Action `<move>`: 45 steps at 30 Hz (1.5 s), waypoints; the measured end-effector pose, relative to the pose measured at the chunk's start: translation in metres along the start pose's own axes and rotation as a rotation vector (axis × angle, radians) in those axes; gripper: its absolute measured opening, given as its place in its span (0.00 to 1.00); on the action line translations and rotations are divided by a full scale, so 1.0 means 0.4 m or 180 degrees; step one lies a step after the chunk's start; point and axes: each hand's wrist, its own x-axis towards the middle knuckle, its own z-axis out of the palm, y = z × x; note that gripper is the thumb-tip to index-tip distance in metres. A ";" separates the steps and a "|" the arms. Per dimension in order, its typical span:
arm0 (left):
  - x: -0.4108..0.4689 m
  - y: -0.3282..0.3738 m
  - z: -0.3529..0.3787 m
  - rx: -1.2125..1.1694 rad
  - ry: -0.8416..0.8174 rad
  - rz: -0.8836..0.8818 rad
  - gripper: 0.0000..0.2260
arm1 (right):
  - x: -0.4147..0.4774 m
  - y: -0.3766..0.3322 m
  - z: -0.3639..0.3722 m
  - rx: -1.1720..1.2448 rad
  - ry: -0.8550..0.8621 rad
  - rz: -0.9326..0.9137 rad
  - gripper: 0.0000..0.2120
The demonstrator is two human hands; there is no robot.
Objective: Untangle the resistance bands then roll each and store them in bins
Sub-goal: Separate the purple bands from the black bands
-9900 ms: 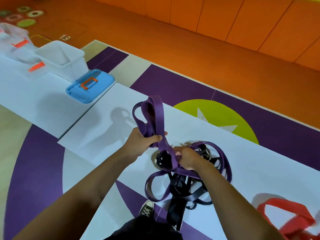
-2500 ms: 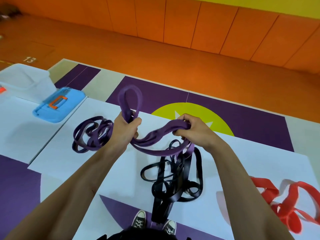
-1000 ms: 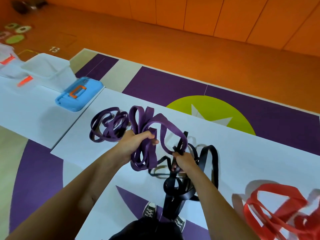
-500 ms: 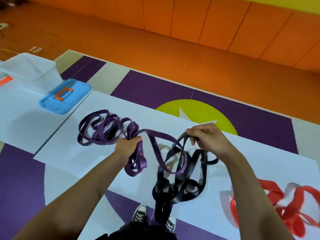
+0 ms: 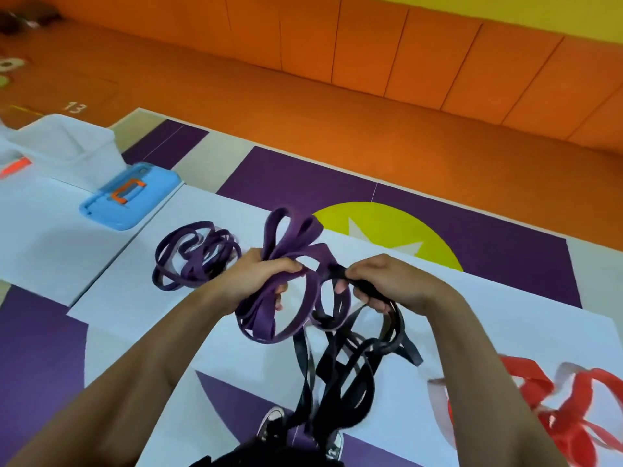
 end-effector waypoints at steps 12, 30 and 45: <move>-0.025 0.109 0.002 0.0237 0.0690 0.0244 0.16 | 0.106 0.046 0.124 0.0164 0.0395 0.0160 0.15; 0.006 0.091 0.012 0.1563 0.0468 -0.0044 0.07 | 0.223 0.109 -0.097 0.3877 0.2502 -0.0023 0.10; 0.046 0.009 0.077 0.0970 -0.0061 -0.0633 0.11 | 0.288 0.258 -0.082 -0.0644 0.0990 0.0972 0.18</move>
